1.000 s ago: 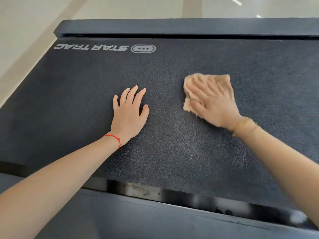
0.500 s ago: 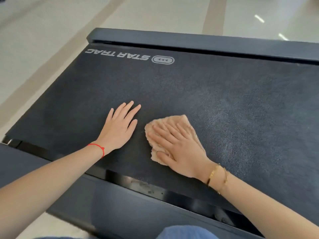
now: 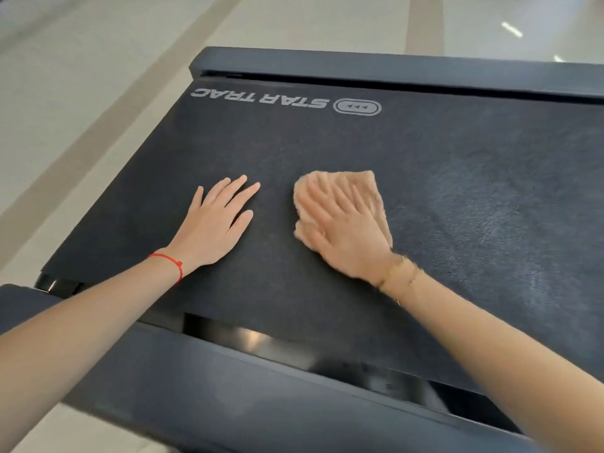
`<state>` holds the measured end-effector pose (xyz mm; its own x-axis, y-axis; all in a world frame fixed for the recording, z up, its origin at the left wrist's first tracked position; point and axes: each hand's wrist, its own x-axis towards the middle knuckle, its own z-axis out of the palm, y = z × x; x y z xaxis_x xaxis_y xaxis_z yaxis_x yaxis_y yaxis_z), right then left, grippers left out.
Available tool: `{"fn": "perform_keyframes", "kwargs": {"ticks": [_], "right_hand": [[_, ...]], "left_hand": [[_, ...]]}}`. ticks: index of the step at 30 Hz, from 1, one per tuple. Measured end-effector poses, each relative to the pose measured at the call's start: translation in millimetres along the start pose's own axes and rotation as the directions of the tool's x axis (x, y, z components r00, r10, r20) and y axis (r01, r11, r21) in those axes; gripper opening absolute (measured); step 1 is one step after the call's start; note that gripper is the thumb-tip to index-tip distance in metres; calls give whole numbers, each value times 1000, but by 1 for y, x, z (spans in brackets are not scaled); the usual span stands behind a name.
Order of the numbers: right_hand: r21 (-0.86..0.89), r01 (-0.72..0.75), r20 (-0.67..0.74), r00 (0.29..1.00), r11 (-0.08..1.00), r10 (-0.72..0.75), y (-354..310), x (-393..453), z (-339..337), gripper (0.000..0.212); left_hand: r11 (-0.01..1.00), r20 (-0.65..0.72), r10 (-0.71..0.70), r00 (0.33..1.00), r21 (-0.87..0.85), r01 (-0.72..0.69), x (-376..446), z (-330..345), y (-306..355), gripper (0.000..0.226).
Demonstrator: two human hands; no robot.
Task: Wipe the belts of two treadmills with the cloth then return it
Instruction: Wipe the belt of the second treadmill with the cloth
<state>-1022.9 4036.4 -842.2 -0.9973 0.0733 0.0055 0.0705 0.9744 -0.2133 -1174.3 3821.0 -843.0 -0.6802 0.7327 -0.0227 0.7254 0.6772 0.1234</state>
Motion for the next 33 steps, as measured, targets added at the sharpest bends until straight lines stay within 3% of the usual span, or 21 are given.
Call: {"fn": "perform_keyframes", "kwargs": {"ticks": [3,5,9,12,14,24,29,33], "right_hand": [[-7,146,42,988,989,-145,-30,-45,7,57],[-8,152,68,986,988,-151,-27,-58,6,58],[-42,-61,12,998,997,61,5,-30,-5,56],[-21,-289,-26,957,957,288,18,7,-6,56],[-13,-347,-47,937,938,346,8,16,0,56],[-25,-30,84,996,999,32,-121,-61,16,59],[-24,7,126,992,1000,-4,-109,-59,8,58],[-47,-135,79,987,990,138,-62,-3,6,57]], "left_hand": [[999,-11,46,999,-20,-47,4,2,-18,53],[997,-19,73,997,-39,-73,5,2,-27,53],[993,-20,92,996,-73,-94,5,4,-32,54],[994,-49,83,995,-62,-86,3,7,-30,54],[994,-64,84,994,-62,-88,3,8,-29,54],[985,-53,145,988,-89,-149,1,4,-35,56],[985,-28,161,987,-61,-162,-1,-3,-47,56],[993,-27,112,993,-31,-113,1,-2,-61,56]]}}
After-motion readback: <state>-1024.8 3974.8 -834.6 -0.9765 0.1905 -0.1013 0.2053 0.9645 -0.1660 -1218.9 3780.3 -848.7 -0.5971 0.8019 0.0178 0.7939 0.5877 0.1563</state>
